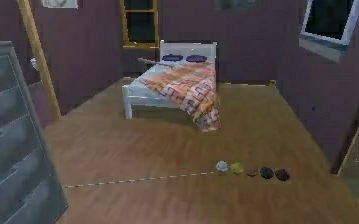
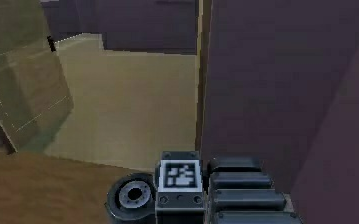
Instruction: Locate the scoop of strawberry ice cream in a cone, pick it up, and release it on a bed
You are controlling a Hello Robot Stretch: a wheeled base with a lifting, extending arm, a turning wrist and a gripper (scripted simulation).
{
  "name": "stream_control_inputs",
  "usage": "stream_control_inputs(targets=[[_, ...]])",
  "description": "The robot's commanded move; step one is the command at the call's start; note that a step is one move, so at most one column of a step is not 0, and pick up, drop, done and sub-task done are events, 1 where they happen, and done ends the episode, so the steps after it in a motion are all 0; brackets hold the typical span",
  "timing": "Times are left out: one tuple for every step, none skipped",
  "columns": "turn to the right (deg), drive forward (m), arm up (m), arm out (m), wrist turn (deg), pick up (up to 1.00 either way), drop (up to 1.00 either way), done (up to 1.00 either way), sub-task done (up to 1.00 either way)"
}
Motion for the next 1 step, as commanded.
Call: stream_control_inputs(targets=[[-21.0, 0.0, 0.0, 0.0, 0.0, 0.0, 0.0, 0.0, 0.0]])
